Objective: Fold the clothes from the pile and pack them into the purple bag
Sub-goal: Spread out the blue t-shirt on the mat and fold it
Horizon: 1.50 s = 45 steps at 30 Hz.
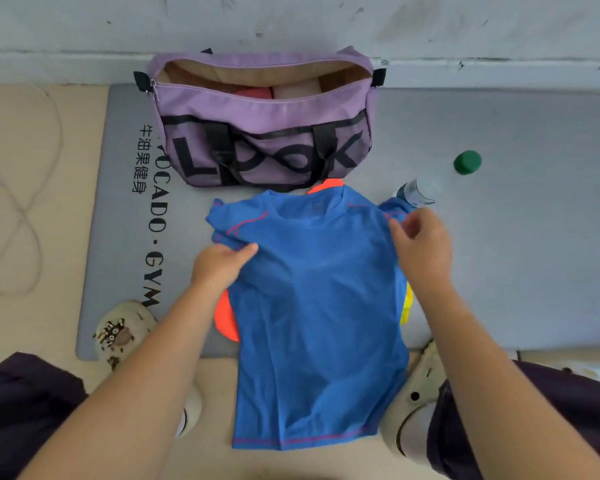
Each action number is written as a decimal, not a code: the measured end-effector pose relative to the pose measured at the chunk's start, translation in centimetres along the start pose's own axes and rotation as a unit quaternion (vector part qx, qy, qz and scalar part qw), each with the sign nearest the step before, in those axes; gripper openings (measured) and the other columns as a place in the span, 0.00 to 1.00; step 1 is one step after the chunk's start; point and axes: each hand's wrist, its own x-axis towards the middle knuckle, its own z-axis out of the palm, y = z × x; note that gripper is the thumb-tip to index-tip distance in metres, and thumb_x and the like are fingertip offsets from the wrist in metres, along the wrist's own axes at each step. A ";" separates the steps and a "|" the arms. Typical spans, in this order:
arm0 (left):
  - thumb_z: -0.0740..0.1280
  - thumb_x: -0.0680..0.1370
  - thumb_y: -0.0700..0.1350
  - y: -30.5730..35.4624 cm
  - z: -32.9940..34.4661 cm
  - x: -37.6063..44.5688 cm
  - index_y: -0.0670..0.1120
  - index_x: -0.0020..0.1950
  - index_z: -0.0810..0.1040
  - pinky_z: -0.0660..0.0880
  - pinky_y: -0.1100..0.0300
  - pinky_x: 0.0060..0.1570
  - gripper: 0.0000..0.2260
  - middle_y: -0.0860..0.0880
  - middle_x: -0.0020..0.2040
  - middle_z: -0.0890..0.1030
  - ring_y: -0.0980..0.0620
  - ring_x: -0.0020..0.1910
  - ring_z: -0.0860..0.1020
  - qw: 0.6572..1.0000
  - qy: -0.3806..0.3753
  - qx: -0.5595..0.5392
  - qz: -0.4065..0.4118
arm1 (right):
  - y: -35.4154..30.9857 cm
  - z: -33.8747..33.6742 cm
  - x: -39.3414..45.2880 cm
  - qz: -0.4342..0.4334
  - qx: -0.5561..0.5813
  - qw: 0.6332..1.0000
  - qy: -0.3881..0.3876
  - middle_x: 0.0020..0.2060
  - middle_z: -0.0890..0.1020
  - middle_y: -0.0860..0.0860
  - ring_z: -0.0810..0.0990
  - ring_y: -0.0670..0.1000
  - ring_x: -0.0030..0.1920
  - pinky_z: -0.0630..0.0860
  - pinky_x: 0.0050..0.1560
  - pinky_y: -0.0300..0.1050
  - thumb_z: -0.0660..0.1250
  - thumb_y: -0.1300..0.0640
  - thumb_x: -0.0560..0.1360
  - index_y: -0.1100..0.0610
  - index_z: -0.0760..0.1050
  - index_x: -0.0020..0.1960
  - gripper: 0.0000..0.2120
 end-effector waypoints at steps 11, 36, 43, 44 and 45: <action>0.73 0.74 0.56 -2.7 2.4 -1.9 0.48 0.38 0.75 0.71 0.61 0.27 0.14 0.46 0.31 0.75 0.49 0.27 0.72 0.974 -0.021 -0.185 -0.130 | 4.8 -0.6 -2.8 0.311 0.238 0.900 -0.193 0.35 0.75 0.52 0.73 0.50 0.34 0.73 0.39 0.42 0.73 0.49 0.73 0.59 0.78 0.45 0.13; 0.65 0.81 0.47 -2.9 -4.7 -3.9 0.46 0.53 0.79 0.77 0.56 0.49 0.06 0.47 0.54 0.84 0.51 0.49 0.83 0.896 -0.059 -0.440 0.003 | 4.0 -4.8 -0.8 0.282 0.448 0.822 -0.210 0.54 0.85 0.50 0.82 0.49 0.57 0.77 0.55 0.44 0.65 0.56 0.79 0.57 0.79 0.58 0.11; 0.68 0.80 0.46 0.3 -9.8 -4.1 0.48 0.45 0.80 0.75 0.51 0.47 0.05 0.45 0.46 0.80 0.47 0.46 0.77 0.904 0.027 -0.416 0.100 | -0.8 -8.0 1.4 0.112 0.416 0.877 -0.212 0.50 0.83 0.52 0.83 0.49 0.49 0.79 0.50 0.41 0.60 0.60 0.82 0.57 0.78 0.55 0.08; 0.67 0.80 0.46 0.8 -10.3 -4.4 0.47 0.45 0.80 0.74 0.52 0.45 0.05 0.45 0.47 0.80 0.47 0.47 0.77 0.902 0.026 -0.416 0.110 | -1.7 -8.3 1.5 0.097 0.407 0.885 -0.204 0.49 0.83 0.52 0.82 0.49 0.48 0.78 0.49 0.41 0.60 0.60 0.82 0.57 0.78 0.55 0.08; 0.67 0.80 0.45 1.2 -10.8 -4.7 0.47 0.46 0.81 0.74 0.52 0.45 0.05 0.47 0.47 0.81 0.47 0.48 0.78 0.899 0.027 -0.421 0.119 | -2.5 -8.7 1.6 0.087 0.402 0.892 -0.189 0.48 0.83 0.52 0.81 0.49 0.47 0.78 0.49 0.41 0.61 0.60 0.81 0.57 0.78 0.54 0.08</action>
